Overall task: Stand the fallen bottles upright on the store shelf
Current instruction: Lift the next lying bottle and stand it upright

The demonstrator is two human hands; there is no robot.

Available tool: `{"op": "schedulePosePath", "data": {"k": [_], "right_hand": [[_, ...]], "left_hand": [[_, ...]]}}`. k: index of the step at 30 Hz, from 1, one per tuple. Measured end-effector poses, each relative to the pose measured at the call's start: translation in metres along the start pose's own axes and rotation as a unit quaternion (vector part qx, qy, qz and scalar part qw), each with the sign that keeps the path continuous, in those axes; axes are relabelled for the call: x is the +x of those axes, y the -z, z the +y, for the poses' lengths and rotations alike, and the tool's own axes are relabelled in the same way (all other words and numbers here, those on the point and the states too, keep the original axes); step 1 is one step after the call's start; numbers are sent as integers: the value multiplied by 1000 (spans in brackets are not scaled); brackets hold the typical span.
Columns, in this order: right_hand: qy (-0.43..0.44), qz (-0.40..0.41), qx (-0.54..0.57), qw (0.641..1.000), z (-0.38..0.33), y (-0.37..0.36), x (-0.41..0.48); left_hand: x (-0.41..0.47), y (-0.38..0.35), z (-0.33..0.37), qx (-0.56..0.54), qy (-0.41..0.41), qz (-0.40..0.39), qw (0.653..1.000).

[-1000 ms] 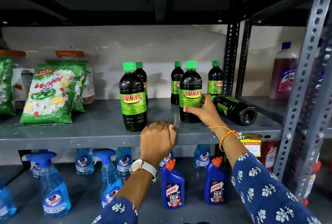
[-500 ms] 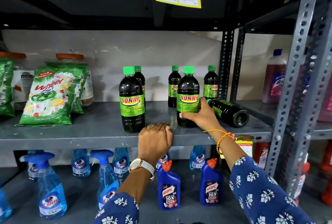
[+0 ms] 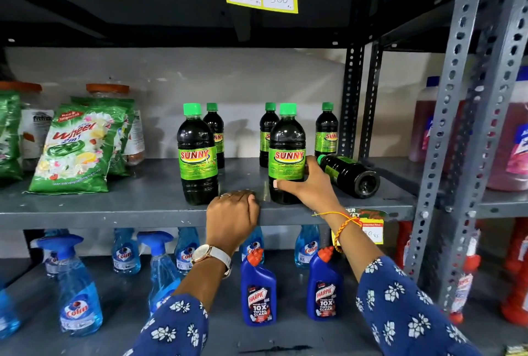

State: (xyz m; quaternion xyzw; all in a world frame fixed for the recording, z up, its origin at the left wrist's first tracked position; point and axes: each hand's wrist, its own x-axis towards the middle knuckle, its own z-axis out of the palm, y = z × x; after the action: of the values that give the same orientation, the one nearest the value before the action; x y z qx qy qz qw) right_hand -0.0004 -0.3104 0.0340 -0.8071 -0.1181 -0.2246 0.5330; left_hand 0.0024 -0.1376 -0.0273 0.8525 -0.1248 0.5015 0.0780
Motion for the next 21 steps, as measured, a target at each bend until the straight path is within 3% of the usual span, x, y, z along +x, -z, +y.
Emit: {"op": "schedulePosePath", "data": {"k": [8, 11, 14, 17, 21], "right_hand": [[-5, -17, 6, 1000, 3, 5, -5], [8, 96, 4, 995, -1, 29, -5], [49, 208, -72, 974, -12, 74, 10], [13, 138, -261, 955, -19, 103, 29], [-78, 6, -438, 896, -10, 95, 49]], "left_hand": [[-1, 1, 2, 13, -12, 3, 1000], [-3, -1, 2, -5, -36, 40, 999], [-2, -4, 5, -39, 6, 138, 990], [-4, 0, 46, -109, 15, 233, 966], [1, -8, 126, -186, -107, 137, 967]]}}
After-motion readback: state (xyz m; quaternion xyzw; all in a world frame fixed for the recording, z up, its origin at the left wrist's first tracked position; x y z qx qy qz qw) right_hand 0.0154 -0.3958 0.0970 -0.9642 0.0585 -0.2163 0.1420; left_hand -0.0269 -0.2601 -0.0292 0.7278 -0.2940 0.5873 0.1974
